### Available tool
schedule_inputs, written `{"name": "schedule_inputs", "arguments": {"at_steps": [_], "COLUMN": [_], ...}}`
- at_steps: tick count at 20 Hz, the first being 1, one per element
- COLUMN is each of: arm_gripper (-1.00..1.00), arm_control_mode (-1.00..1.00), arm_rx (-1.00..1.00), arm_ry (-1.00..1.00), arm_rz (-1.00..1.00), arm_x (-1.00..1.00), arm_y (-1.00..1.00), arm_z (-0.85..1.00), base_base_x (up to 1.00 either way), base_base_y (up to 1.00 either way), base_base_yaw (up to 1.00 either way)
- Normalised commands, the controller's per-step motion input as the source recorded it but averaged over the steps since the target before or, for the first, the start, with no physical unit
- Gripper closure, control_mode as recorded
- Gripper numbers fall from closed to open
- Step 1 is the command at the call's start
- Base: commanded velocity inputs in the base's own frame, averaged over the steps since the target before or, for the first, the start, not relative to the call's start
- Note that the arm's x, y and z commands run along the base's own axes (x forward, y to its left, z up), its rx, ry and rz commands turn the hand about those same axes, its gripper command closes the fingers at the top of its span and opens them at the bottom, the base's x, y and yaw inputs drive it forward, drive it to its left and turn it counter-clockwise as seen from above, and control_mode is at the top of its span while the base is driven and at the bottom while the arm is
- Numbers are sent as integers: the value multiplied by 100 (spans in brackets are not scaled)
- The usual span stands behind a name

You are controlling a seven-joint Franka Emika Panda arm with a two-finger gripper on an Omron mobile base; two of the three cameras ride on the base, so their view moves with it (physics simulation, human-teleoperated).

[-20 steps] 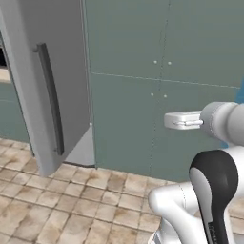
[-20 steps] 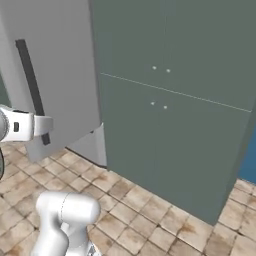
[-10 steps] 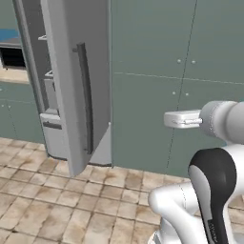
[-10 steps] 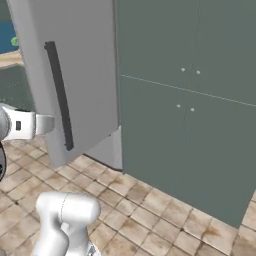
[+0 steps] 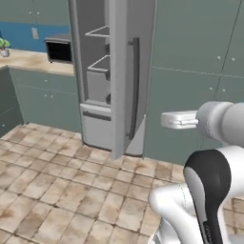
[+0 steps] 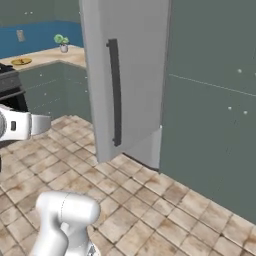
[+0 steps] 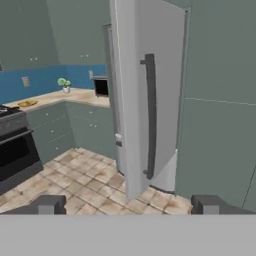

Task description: Place the cold items (lemon and cucumber) from the fridge in one tupperware on the dining counter. Place the warm items (kebab skewer and hot dog) in the stove area in another tupperware.

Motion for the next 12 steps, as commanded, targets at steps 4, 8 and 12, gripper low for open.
{"name": "schedule_inputs", "arguments": {"at_steps": [4, 8, 12], "arm_gripper": [-100, -100, -100], "arm_control_mode": [100, 100, 100], "arm_rx": [0, 0, 0], "arm_ry": [0, 0, 0], "arm_rz": [0, 0, 0], "arm_x": [0, 0, 0], "arm_y": [0, 0, 0], "arm_z": [0, 0, 0], "base_base_x": [8, 52, 43], "base_base_y": [100, 99, 98], "base_base_yaw": [21, 0, 11]}}
